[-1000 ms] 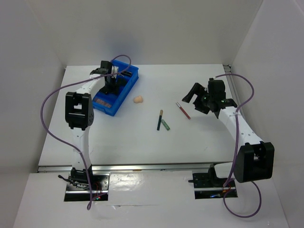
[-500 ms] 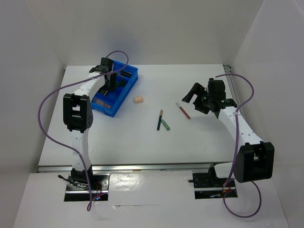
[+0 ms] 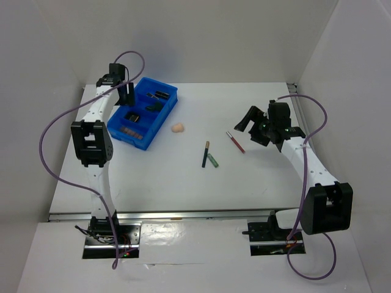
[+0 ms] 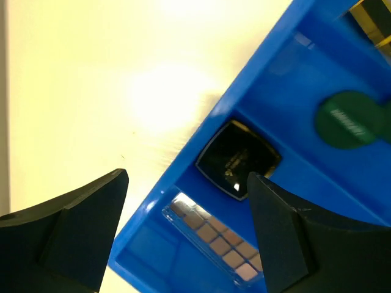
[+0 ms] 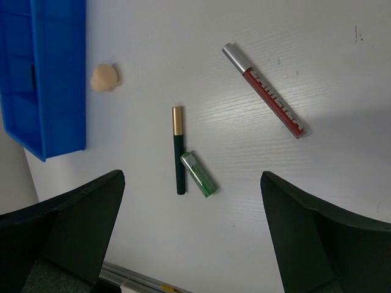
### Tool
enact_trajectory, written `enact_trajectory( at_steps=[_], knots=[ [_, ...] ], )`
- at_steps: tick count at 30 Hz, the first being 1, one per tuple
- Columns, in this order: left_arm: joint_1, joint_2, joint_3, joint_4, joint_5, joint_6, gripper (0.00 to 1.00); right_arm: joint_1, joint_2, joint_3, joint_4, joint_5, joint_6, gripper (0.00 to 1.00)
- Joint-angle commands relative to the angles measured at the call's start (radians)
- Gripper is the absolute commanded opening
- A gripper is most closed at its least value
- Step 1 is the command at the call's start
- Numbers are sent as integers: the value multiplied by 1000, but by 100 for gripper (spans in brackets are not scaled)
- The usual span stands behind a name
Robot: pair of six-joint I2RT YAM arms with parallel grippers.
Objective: Organize the makeup
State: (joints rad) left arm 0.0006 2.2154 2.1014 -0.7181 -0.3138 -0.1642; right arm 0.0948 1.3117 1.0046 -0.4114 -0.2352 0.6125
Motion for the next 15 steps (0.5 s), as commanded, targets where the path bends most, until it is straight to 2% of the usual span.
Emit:
enact_trajectory(
  at_steps=[1,5,8,15],
  knots=[
    [10,46,-10,-48,39,-11,93,-12,-2,6,39,-15,-5,100],
    [21,76,-32,-24,62,0,91,-12,-2,15,39,-15,-5,100],
    [42,96,-21,-34,149,0,87,-12,-2,15,39,-15,-5,100],
    [42,26,-185,26,229,-18,63,-12,-2,15,39,-15,-5,100]
  ],
)
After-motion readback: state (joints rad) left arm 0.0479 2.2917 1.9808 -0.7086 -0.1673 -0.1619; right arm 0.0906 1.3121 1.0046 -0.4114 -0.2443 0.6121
